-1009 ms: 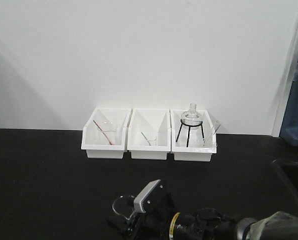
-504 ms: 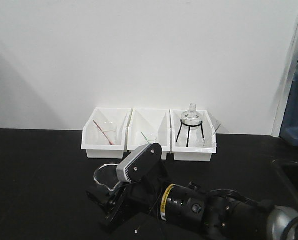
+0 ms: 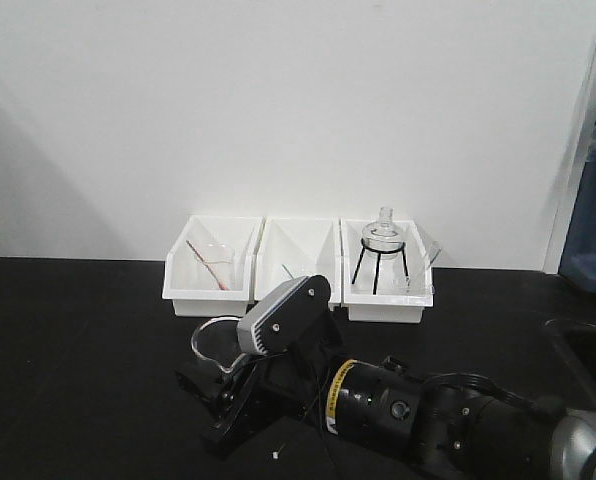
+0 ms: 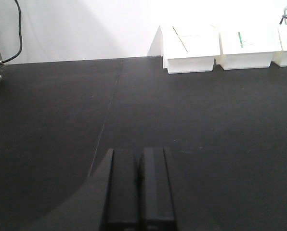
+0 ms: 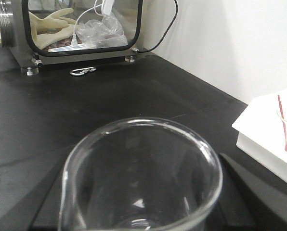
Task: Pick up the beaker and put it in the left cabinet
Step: 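Close the right gripper around the beaker and lift it, then hold the beaker in the right gripper while the base turns away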
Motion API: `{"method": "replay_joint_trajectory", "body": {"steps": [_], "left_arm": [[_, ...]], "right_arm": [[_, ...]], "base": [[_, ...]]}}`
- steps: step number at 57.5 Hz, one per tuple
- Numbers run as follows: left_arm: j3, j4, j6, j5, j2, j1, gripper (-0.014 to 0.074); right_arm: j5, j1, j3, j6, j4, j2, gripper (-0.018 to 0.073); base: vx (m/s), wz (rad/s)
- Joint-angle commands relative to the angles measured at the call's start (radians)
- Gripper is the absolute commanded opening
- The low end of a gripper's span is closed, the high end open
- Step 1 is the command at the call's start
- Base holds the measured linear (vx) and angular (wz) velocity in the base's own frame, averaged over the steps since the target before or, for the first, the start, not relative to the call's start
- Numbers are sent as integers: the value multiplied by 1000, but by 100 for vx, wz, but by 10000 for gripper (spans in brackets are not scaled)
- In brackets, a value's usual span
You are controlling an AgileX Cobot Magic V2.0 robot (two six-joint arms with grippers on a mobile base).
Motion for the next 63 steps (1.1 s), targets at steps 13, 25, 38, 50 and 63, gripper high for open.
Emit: {"method": "replay_joint_trajectory", "body": {"steps": [13, 25, 38, 50, 63], "left_arm": [[-9, -5, -3, -81, -19, -2, 4], [-9, -5, -3, -81, -19, -2, 4], [-9, -5, -3, -81, -19, -2, 4], [-9, -5, -3, -81, -19, -2, 4], [-9, -5, -3, -81, -19, -2, 4]], "right_arm": [[-64, -3, -27, 0, 24, -53, 19], [-64, -3, -27, 0, 24, -53, 19], [-64, -3, -27, 0, 24, -53, 19], [-64, -3, -27, 0, 24, -53, 19], [-64, -3, -27, 0, 24, -53, 19]], "base": [[0, 0], [0, 0], [0, 1], [-3, 2], [-8, 7]]}}
